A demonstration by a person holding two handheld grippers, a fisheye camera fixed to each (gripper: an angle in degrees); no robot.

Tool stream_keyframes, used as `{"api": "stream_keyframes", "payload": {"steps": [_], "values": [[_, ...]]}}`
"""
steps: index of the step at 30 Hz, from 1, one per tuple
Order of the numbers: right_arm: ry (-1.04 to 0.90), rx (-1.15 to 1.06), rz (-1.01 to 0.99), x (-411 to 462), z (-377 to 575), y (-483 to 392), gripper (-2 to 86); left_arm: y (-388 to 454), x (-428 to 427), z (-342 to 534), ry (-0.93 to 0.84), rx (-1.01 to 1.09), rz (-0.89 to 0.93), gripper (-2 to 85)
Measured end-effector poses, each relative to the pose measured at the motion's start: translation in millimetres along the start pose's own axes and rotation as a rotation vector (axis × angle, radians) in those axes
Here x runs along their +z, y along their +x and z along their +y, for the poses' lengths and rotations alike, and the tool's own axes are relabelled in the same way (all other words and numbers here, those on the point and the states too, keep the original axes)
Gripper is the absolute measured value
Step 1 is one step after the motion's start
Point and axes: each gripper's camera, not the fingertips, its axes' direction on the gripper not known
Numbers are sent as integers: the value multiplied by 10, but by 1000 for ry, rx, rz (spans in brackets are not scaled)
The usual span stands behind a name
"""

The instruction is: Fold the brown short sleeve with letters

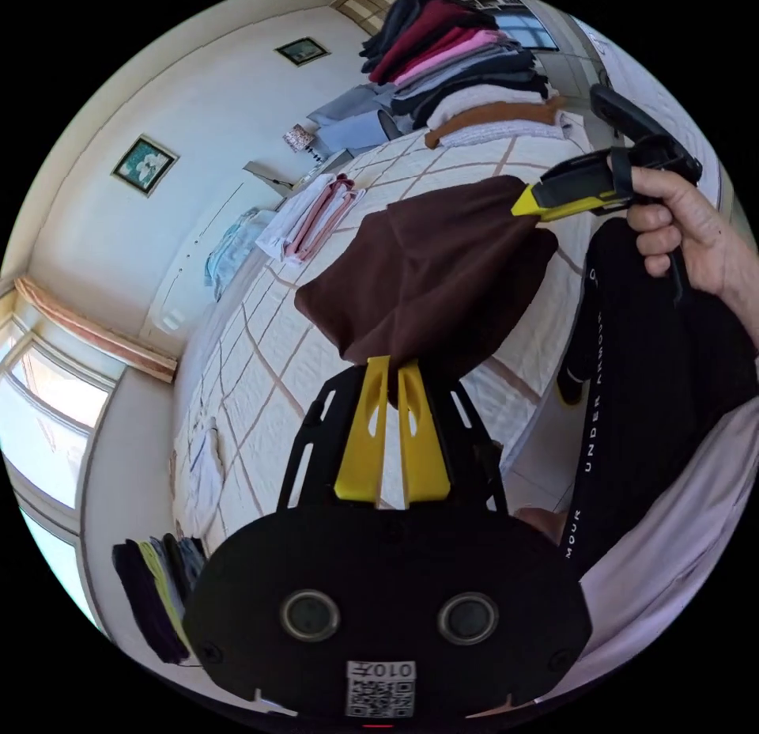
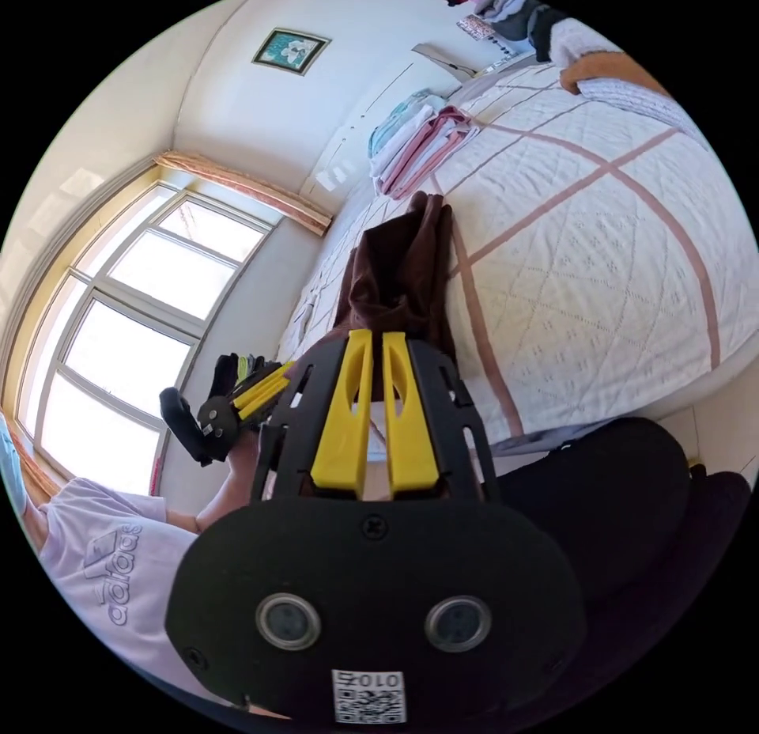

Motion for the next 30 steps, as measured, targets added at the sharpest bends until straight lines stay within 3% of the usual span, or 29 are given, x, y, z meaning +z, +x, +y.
{"api": "stream_keyframes", "payload": {"steps": [4, 7, 13, 18, 22, 25, 30], "values": [[-125, 53, -40, 211, 115, 139, 39, -201, 269, 554, -3, -210, 213, 3], [-152, 78, -47, 279, 167, 168, 39, -221, 363, 761, 21, -250, 231, 7], [-263, -8, 99, 214, 302, -89, 33, -470, 303, 984, 26, -158, 287, 9], [-162, -85, 253, -106, 269, -430, 28, -857, 97, 1293, 74, -225, 329, 11], [-116, -295, 292, 70, -93, -938, 28, -1121, 65, 1008, 134, -169, 342, 16], [-200, -393, 286, 435, -347, -1159, 27, -1212, 262, 771, 133, -117, 401, 20], [-339, -343, 493, 860, -531, -864, 25, -1468, 726, 823, 35, -177, 494, 25]]}}
